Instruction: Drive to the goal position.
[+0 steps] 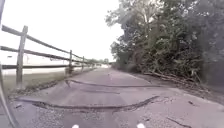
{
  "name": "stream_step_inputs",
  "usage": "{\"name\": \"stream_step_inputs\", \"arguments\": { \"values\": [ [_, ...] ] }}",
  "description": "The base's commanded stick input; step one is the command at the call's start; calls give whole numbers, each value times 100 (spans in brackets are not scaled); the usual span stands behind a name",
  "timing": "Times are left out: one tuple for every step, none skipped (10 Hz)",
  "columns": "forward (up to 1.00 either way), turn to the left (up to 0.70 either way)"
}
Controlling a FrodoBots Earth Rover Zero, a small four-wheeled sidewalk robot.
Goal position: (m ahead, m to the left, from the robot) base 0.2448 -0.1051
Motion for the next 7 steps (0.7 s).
{"name": "stream_step_inputs", "arguments": {
  "values": [
    [13, 0],
    [9, 0],
    [4, 0],
    [0, 0],
    [0, 0],
    [0, 0],
    [0, 0]
  ]
}}
